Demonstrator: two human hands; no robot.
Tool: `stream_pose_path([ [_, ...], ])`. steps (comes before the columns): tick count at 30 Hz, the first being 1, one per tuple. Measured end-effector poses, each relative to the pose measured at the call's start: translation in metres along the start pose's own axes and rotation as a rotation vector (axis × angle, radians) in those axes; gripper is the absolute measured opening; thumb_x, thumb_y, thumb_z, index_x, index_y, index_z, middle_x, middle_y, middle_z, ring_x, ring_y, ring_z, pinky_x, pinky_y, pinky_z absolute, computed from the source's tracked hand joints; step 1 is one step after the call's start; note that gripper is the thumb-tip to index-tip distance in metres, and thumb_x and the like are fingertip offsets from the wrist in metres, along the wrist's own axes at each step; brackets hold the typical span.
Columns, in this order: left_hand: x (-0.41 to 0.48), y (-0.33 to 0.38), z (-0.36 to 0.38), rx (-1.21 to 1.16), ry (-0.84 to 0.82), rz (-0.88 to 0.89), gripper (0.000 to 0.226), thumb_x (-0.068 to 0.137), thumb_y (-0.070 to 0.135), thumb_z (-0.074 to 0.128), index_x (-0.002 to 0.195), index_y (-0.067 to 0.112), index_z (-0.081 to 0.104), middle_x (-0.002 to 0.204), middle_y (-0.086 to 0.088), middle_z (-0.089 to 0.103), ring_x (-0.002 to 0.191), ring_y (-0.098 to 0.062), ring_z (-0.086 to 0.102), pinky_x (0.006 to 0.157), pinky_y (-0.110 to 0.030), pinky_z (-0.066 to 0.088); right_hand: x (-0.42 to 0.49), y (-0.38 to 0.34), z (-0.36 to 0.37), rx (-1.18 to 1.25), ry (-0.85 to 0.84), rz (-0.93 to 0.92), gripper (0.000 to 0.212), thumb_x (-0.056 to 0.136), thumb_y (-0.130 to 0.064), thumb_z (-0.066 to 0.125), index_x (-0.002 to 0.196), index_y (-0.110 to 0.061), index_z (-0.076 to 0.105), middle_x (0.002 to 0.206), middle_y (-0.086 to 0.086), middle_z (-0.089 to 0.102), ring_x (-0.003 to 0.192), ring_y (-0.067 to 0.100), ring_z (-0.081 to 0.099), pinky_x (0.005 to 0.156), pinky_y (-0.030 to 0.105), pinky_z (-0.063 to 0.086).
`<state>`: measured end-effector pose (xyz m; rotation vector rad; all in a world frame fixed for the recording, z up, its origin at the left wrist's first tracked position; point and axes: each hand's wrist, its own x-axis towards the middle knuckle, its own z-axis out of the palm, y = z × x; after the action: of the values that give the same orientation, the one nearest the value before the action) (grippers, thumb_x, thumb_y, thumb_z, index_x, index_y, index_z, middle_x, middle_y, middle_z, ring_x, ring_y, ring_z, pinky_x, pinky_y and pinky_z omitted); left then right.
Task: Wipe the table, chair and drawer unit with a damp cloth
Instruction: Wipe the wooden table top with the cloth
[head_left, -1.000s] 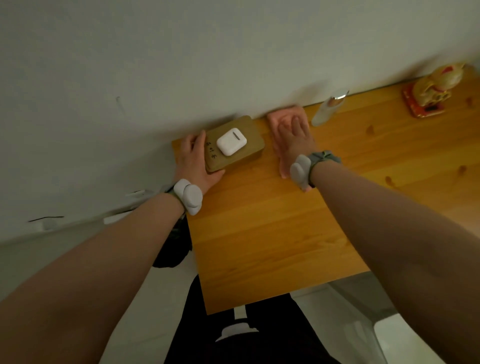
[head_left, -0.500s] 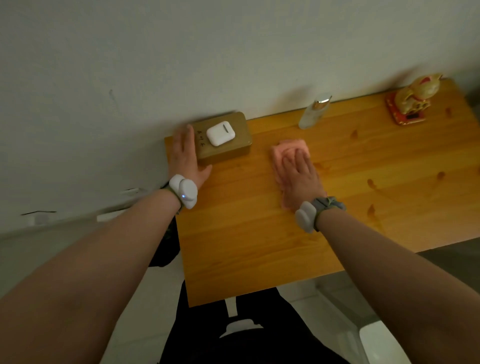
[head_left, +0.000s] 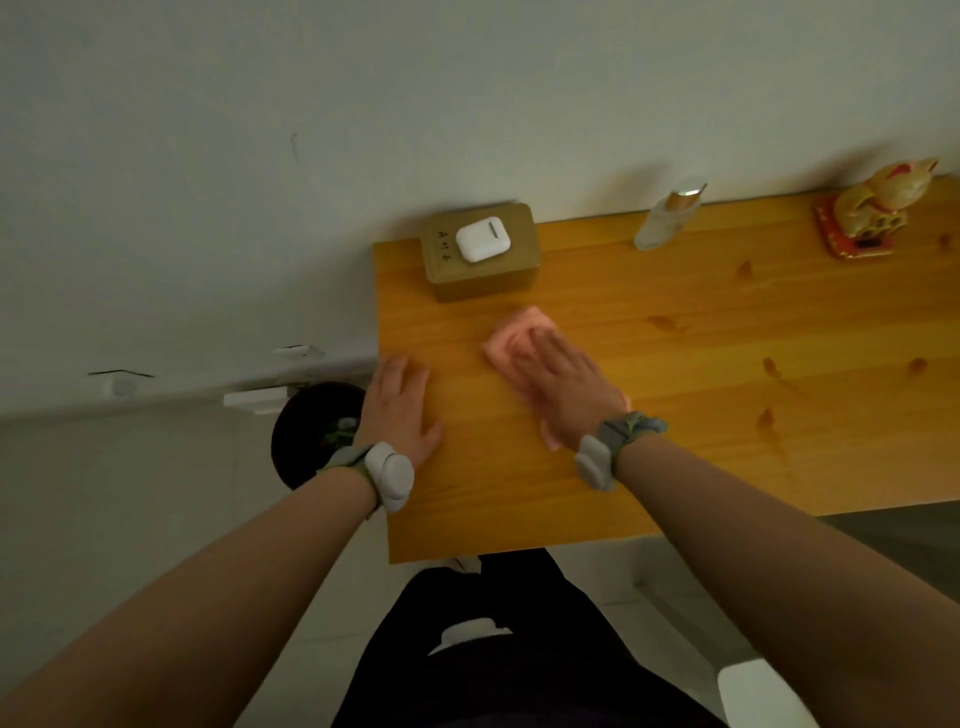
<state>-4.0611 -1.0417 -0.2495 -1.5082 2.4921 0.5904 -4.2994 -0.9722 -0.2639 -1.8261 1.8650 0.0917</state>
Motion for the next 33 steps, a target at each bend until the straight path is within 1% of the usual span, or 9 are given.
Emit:
stream_pose_path([
  [2,-0.007,-0.006,0.003,-0.014,-0.005,0.002,0.069,0.083,0.04,0.06,0.141,0.014,0.031,0.153,-0.013,0.013,0.142,-0.034,0.01,0.116,-0.043,0.014,-0.005,0.016,-0.005,0.002,0.074,0.172,0.114,0.069,-0.024,0.075,0.15,-0.029,-0.005,0.158,0.005,-0.015,0.144,0.03,-0.016,0.119,0.047,0.004],
  [6,-0.028,-0.019,0.007,-0.079,-0.04,-0.033,0.069,0.086,0.04,0.057,0.142,0.014,0.028,0.155,-0.012,0.009,0.142,-0.033,0.009,0.116,-0.043,0.016,-0.002,0.005,-0.006,0.03,0.113,0.35,0.075,0.092,-0.023,0.045,0.15,-0.032,-0.001,0.158,0.008,-0.011,0.145,0.033,-0.011,0.118,0.047,0.008],
  [10,-0.049,-0.027,0.012,-0.138,-0.061,-0.035,0.07,0.086,0.039,0.057,0.143,0.014,0.025,0.154,-0.012,0.011,0.141,-0.034,0.013,0.116,-0.044,0.019,-0.001,-0.036,0.006,0.042,0.129,0.216,0.062,0.096,-0.023,0.038,0.15,-0.033,0.008,0.159,0.007,-0.008,0.145,0.033,-0.009,0.118,0.046,0.008],
  [16,-0.092,-0.044,0.02,-0.141,-0.056,0.012,0.071,0.085,0.036,0.058,0.143,0.01,0.027,0.147,-0.012,0.03,0.135,-0.029,0.026,0.113,-0.037,0.02,-0.031,-0.109,0.05,-0.009,0.023,-0.074,0.063,0.095,-0.025,0.04,0.149,-0.034,0.008,0.159,0.002,-0.008,0.145,0.028,-0.011,0.117,0.043,0.002],
  [19,-0.105,-0.047,0.025,-0.159,-0.08,0.036,0.067,0.086,0.034,0.057,0.142,0.01,0.029,0.142,-0.012,0.037,0.132,-0.029,0.031,0.111,-0.037,0.024,-0.047,-0.097,0.055,-0.013,-0.009,-0.186,0.061,0.096,-0.024,0.04,0.15,-0.031,0.012,0.159,-0.001,-0.006,0.146,0.023,-0.009,0.116,0.042,0.004],
  [24,-0.133,-0.054,0.029,-0.169,-0.15,0.072,0.063,0.09,0.032,0.053,0.144,0.015,0.026,0.138,-0.011,0.043,0.128,-0.029,0.036,0.105,-0.037,0.03,-0.065,-0.074,0.052,0.002,0.092,0.194,0.067,0.092,-0.019,0.042,0.15,-0.03,0.011,0.16,0.004,-0.006,0.146,0.027,-0.011,0.118,0.046,0.009],
  [26,-0.144,-0.055,0.03,-0.174,-0.194,0.088,0.063,0.091,0.029,0.051,0.146,0.016,0.023,0.137,-0.012,0.044,0.125,-0.03,0.04,0.102,-0.037,0.034,-0.063,-0.091,0.055,0.019,0.093,0.264,0.067,0.092,-0.017,0.04,0.15,-0.03,0.01,0.159,0.006,-0.006,0.145,0.03,-0.011,0.118,0.046,0.008],
  [30,-0.161,-0.057,0.035,-0.173,-0.218,0.088,0.055,0.093,0.02,0.047,0.144,0.016,0.028,0.135,-0.012,0.047,0.123,-0.03,0.043,0.1,-0.039,0.039,-0.07,-0.146,0.074,0.007,0.067,0.073,0.065,0.094,-0.018,0.04,0.15,-0.034,0.009,0.159,0.008,-0.008,0.145,0.033,-0.012,0.119,0.045,0.004],
  [33,-0.165,-0.058,0.036,-0.157,-0.153,0.089,0.04,0.091,0.014,0.045,0.131,0.008,0.044,0.118,-0.016,0.056,0.108,-0.033,0.052,0.088,-0.041,0.044,-0.089,-0.174,0.097,-0.008,0.046,-0.085,0.067,0.092,-0.019,0.046,0.149,-0.033,0.014,0.159,0.006,-0.005,0.146,0.029,-0.009,0.116,0.042,0.004],
])
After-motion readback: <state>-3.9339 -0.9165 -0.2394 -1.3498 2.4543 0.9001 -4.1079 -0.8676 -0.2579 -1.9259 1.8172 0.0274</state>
